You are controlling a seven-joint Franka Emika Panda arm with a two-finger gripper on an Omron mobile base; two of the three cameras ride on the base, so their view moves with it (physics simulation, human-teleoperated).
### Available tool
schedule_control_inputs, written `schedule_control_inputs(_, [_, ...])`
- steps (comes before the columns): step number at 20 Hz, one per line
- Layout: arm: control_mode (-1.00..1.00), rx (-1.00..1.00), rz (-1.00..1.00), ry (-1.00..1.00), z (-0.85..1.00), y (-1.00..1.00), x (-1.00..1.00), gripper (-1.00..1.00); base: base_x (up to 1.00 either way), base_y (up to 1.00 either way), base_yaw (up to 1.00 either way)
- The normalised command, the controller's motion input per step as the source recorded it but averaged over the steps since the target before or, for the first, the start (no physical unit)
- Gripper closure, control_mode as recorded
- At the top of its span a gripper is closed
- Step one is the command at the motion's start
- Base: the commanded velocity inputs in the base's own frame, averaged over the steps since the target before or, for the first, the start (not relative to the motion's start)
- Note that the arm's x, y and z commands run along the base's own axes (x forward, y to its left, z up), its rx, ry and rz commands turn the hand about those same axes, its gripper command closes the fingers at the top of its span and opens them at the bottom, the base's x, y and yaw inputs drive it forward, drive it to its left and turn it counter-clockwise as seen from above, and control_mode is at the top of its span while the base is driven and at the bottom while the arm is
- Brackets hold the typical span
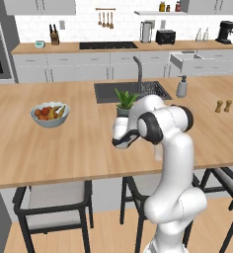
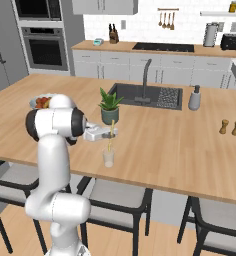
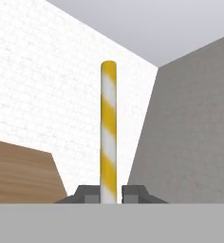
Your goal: Take a straw from the drawer in front and place it inside the glass cup on the dining counter.
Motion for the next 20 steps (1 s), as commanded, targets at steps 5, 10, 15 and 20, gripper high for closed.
schedule_control_inputs(5, [-1.0,-0.02,0.0,-0.03,-0.26,0.0,0.19,1.0,0.0,0.0,0.0])
schedule_control_inputs(10, [-1.0,0.0,0.0,-0.06,-0.22,0.0,0.19,1.0,0.0,0.0,0.0])
schedule_control_inputs(15, [-1.0,-0.01,0.0,-0.1,-0.18,0.0,0.05,1.0,0.0,0.0,0.0])
schedule_control_inputs(20, [-1.0,-0.02,0.0,-0.12,-0.31,0.0,-0.4,1.0,0.0,0.0,0.0])
